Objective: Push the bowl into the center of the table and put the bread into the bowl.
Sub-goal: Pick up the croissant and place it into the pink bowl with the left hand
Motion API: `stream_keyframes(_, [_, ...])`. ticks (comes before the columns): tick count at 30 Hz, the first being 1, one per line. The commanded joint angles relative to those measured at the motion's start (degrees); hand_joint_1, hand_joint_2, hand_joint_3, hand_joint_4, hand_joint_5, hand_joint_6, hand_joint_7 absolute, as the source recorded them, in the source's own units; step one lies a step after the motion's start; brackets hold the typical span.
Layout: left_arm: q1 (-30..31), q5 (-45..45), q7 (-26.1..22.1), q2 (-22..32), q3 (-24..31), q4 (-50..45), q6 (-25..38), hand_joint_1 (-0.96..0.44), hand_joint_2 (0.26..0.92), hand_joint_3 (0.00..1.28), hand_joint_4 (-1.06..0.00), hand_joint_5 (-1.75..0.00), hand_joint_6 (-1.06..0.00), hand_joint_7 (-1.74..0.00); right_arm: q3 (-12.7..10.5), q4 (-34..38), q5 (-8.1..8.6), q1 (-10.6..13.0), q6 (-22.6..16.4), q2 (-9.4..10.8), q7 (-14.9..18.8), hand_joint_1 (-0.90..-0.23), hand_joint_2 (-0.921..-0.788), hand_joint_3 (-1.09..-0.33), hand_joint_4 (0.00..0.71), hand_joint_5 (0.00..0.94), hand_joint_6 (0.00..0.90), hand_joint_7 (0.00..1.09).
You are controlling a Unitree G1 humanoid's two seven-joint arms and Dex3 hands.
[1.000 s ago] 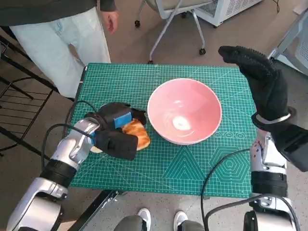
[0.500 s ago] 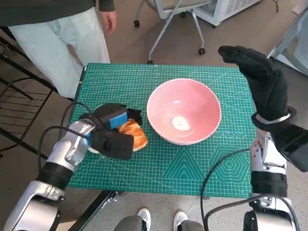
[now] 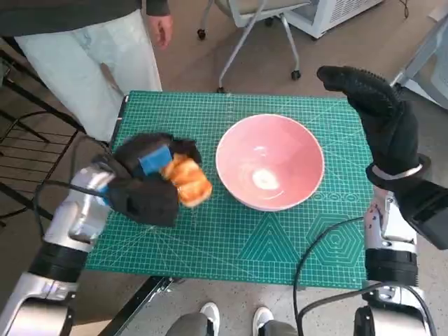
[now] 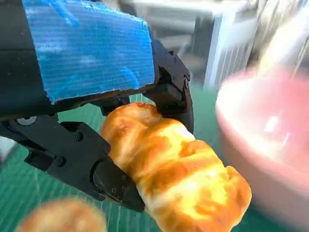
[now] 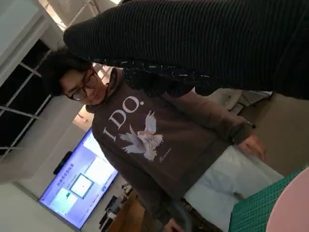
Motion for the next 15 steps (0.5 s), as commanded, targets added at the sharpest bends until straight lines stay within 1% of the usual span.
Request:
stream_keyframes(1, [1.02,-0.55,-0.97,0.17,0.42,-1.35,0.89,0.00,0.914,0.01,-0.79,-1.03,-0.69,-1.13,-0.12,0.62,0.61,0.33,0.84,0.19,0.69,-0.689,-0.921,-0.735,0.139,0.000,-0.001,0.45])
stream_keyframes(4, [0.91,-1.03,-0.80,0.15,1.22,-2.58,0.98,0.00,0.914,0.01,-0.79,-1.02,-0.68,-1.14,-0.12,0.48,0.59,0.36,0.90,0.22,0.68,-0.688,-0.921,-0.735,0.140,0.000,-0.001,0.45])
stream_keyframes(6, [-2.06,-2.77,0.67,-0.62,3.95,-6.42,1.11,0.00,0.912,0.01,-0.80,-1.00,-0.68,-1.14,0.05,0.33,0.42,0.29,1.11,0.50,0.41,-0.686,-0.921,-0.736,0.140,0.000,-0.001,0.45])
stream_keyframes(8, [-4.57,-3.42,1.64,-1.55,5.19,-8.47,1.36,0.00,0.907,0.01,-0.83,-0.97,-0.69,-1.15,0.16,0.20,0.39,0.30,1.30,0.67,0.32,-0.685,-0.921,-0.737,0.139,0.000,-0.001,0.44])
stream_keyframes(15, [-9.53,-1.75,3.24,-5.02,3.97,-8.47,2.24,0.00,0.904,0.01,-0.84,-0.95,-0.69,-1.15,0.02,0.24,0.59,0.35,1.35,0.66,0.65,-0.685,-0.921,-0.738,0.139,0.000,-0.001,0.44])
